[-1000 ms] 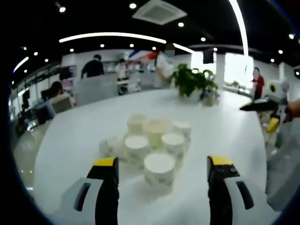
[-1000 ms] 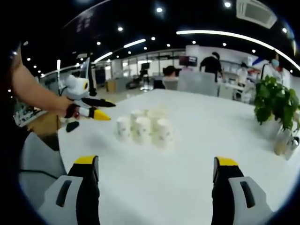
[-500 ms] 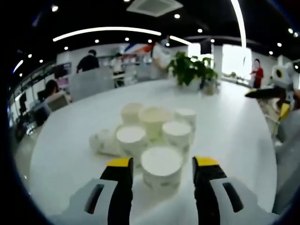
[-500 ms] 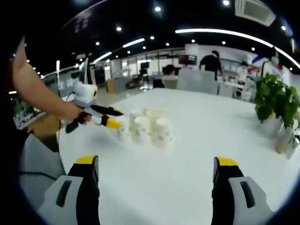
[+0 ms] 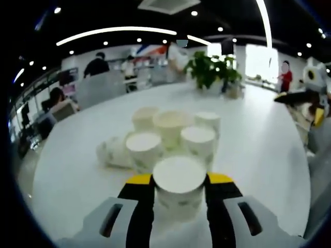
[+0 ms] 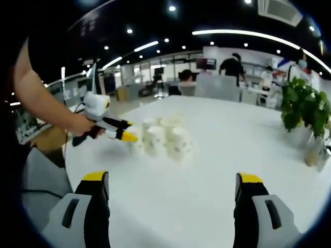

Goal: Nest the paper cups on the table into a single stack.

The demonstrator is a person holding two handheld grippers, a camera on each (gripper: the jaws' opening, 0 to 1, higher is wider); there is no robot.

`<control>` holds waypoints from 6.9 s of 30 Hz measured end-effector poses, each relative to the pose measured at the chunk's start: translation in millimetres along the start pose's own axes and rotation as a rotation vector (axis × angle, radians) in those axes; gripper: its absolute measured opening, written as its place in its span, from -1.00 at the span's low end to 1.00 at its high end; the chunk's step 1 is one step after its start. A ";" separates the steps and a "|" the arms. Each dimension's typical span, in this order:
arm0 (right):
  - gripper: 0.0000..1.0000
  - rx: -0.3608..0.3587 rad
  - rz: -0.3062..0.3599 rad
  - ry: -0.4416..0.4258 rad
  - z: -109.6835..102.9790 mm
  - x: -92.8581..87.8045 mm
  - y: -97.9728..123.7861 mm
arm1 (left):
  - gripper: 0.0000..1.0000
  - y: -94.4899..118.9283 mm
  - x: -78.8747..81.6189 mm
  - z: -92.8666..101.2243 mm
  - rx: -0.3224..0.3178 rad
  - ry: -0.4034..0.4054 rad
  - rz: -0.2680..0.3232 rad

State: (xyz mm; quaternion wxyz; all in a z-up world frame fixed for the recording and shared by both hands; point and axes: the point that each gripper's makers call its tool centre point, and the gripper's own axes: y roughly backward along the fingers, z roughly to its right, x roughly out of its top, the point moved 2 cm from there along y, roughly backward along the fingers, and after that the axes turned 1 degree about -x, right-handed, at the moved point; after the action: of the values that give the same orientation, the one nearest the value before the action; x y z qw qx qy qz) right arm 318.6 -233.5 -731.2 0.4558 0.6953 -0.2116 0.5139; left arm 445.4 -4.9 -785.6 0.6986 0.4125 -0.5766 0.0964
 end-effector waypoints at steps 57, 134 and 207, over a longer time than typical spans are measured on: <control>1.00 0.038 0.024 0.028 -6.4 9.2 7.8 | -0.28 46.5 61.3 4.8 -0.040 -0.061 -0.030; 0.99 0.117 0.110 0.080 -28.2 47.4 24.7 | -0.28 100.6 134.1 113.6 -0.345 -0.194 -0.021; -0.56 0.761 0.268 -0.015 -129.7 149.0 76.4 | -0.29 173.7 162.2 163.6 -0.602 -0.021 0.233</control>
State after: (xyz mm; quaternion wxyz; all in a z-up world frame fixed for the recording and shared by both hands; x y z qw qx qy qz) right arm 249.7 -135.0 -556.9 0.0930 0.7844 -0.0983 0.6053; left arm 271.9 -61.3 -562.1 0.7676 0.1195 -0.6297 -0.0035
